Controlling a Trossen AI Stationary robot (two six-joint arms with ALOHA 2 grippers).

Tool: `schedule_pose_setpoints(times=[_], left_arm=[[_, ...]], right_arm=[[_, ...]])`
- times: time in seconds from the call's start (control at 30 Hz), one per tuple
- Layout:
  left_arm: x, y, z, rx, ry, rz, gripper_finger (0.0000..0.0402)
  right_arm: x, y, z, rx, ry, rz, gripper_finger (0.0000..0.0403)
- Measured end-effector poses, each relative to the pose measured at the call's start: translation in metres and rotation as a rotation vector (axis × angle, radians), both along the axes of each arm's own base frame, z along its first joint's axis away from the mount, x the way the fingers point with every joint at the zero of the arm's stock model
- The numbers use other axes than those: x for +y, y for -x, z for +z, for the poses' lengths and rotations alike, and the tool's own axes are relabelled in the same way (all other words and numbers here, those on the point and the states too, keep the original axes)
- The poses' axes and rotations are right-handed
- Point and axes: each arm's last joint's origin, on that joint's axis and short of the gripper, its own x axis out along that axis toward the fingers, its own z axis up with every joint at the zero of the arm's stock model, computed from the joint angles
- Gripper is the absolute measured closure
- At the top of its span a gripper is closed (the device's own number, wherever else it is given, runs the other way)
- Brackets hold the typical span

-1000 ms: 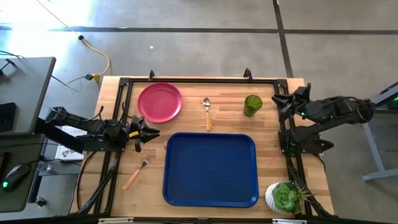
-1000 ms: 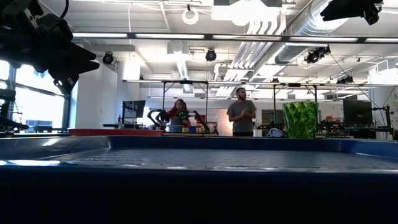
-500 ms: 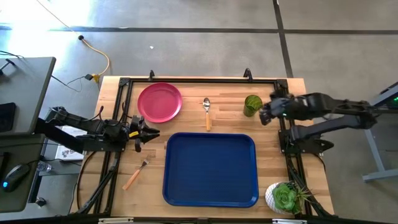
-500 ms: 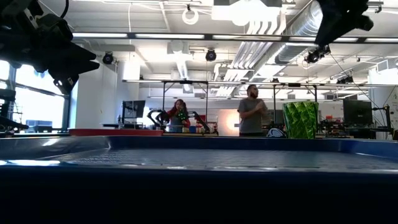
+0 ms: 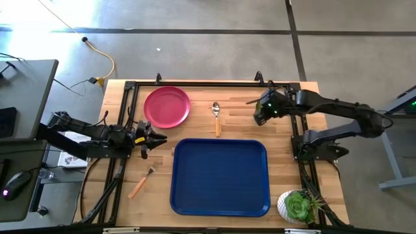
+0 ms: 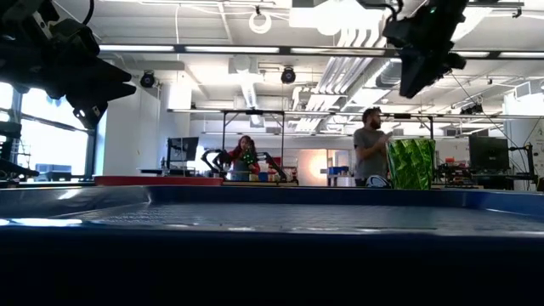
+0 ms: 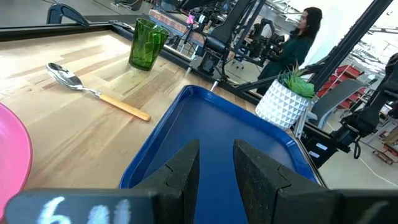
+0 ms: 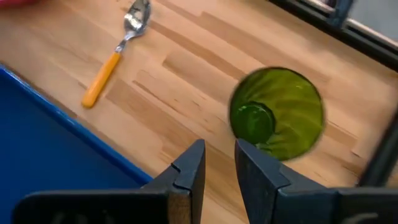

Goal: Pick and place plate/cup/fork/spoon on tray
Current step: Put the green cup on the blue tray

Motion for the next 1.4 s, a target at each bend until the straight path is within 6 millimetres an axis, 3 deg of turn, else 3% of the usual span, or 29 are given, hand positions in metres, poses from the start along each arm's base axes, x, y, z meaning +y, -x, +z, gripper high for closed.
schedule_pose_setpoints(times=[0.53, 0.97, 1.4], left_arm=[[0.0, 0.0, 0.0, 0.0, 0.0, 0.0, 0.0312], [0.0, 0.0, 0.0, -0.001, 0.0, 0.0, 0.0312], [0.0, 0.0, 0.0, 0.0, 0.0, 0.0, 0.0312]], right_arm=[[-0.037, -0.024, -0.035, 0.142, -0.097, 0.007, 0.0324], [-0.045, -0.023, -0.037, 0.156, -0.118, 0.036, 0.0323], [-0.045, -0.024, -0.039, 0.17, -0.112, 0.034, 0.0257]])
